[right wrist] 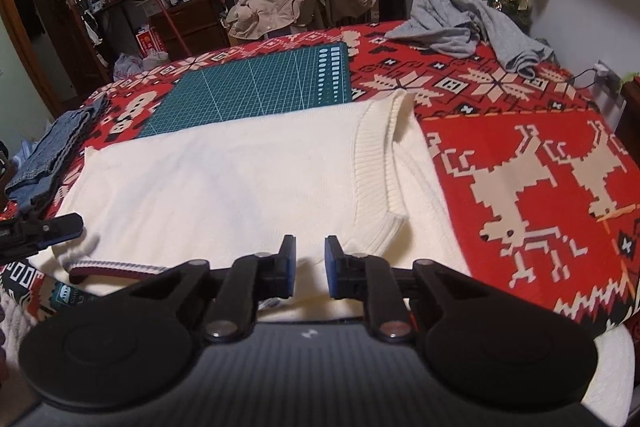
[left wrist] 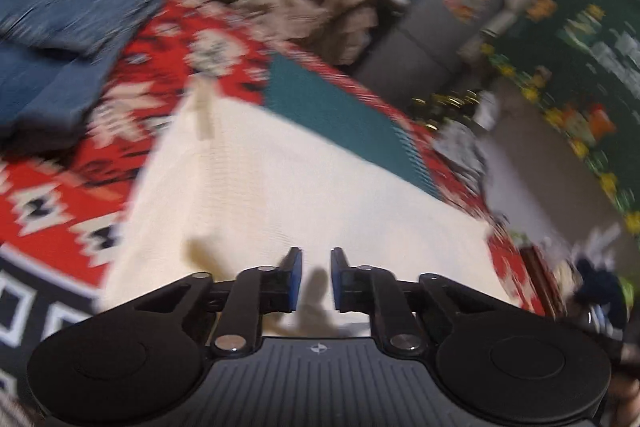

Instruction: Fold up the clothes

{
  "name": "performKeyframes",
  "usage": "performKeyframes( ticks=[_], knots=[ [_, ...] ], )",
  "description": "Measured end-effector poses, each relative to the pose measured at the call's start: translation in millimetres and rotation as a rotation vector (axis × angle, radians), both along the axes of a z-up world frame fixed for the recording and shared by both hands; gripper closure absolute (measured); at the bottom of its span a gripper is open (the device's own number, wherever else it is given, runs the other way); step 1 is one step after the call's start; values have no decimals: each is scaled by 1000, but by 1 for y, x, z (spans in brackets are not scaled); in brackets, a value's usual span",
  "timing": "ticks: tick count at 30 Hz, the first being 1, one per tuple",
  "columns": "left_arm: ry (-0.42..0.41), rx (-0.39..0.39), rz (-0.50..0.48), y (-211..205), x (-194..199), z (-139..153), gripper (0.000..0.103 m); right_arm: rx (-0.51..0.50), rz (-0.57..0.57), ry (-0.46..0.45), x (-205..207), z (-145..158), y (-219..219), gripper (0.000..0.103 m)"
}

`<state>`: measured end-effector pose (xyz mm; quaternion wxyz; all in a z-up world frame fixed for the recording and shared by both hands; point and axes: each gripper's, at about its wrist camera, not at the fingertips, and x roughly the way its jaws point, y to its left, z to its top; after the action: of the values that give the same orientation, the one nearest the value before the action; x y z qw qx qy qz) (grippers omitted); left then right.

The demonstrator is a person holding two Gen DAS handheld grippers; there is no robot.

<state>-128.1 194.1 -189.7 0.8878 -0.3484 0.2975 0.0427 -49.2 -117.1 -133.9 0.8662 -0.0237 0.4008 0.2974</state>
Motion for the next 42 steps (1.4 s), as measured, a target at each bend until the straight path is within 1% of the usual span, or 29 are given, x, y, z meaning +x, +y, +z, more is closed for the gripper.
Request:
performKeyframes(
  ticks=[2, 5, 8, 9, 11, 13, 15, 18, 24, 26, 29, 31, 32, 33, 35, 36, 39, 40, 42],
  knots=[
    [-11, -73, 49, 15, -9, -2, 96, 1, 4, 0, 0, 0, 1, 85],
    [-12, -61, 120, 32, -22, 4, 96, 2, 7, 3, 0, 0, 2, 85],
    [0, -120, 146, 48, -29, 0, 95, 3, 10, 6, 0, 1, 3, 85],
    [22, -112, 162, 50, -28, -1, 95, 3, 11, 7, 0, 1, 3, 85],
    [62, -93, 187, 53, -28, -3, 99, 4, 13, 9, 0, 1, 4, 85],
    [73, -105, 188, 53, -31, -4, 99, 4, 15, 11, 0, 1, 4, 85],
    [100, -72, 174, 50, -34, -1, 100, 5, 18, 11, 0, 1, 5, 85],
    [130, -49, 151, 48, -42, 2, 100, 1, 20, 10, 0, 2, 6, 85],
    [172, 18, 135, 42, -55, 11, 101, -4, 17, 24, 1, -1, 5, 85],
    [171, 32, 132, 41, -54, 15, 100, -3, 18, 25, 1, -1, 5, 85],
    [111, 30, 103, 46, -44, 22, 100, -1, 20, 22, 2, 1, 4, 85],
    [83, 57, 106, 52, -28, 27, 100, 1, 22, 25, 2, 2, 5, 85],
    [73, 58, 110, 56, -19, 28, 100, 1, 23, 25, 2, 2, 5, 85],
    [63, 57, 113, 61, -9, 29, 101, 0, 23, 25, 2, 2, 5, 85],
    [53, 30, 112, 70, 10, 27, 101, 2, 19, 21, 1, 3, 6, 85],
    [54, 29, 109, 73, 19, 25, 101, 3, 17, 19, 0, 4, 6, 85],
    [112, 66, 114, 77, 40, 18, 101, 6, 12, 10, -3, 7, 3, 85],
    [131, 78, 117, 78, 44, 15, 101, 7, 10, 7, -4, 8, 2, 85],
    [143, 74, 113, 79, 41, 11, 101, 9, 6, 5, -6, 10, -1, 85]
  ],
)
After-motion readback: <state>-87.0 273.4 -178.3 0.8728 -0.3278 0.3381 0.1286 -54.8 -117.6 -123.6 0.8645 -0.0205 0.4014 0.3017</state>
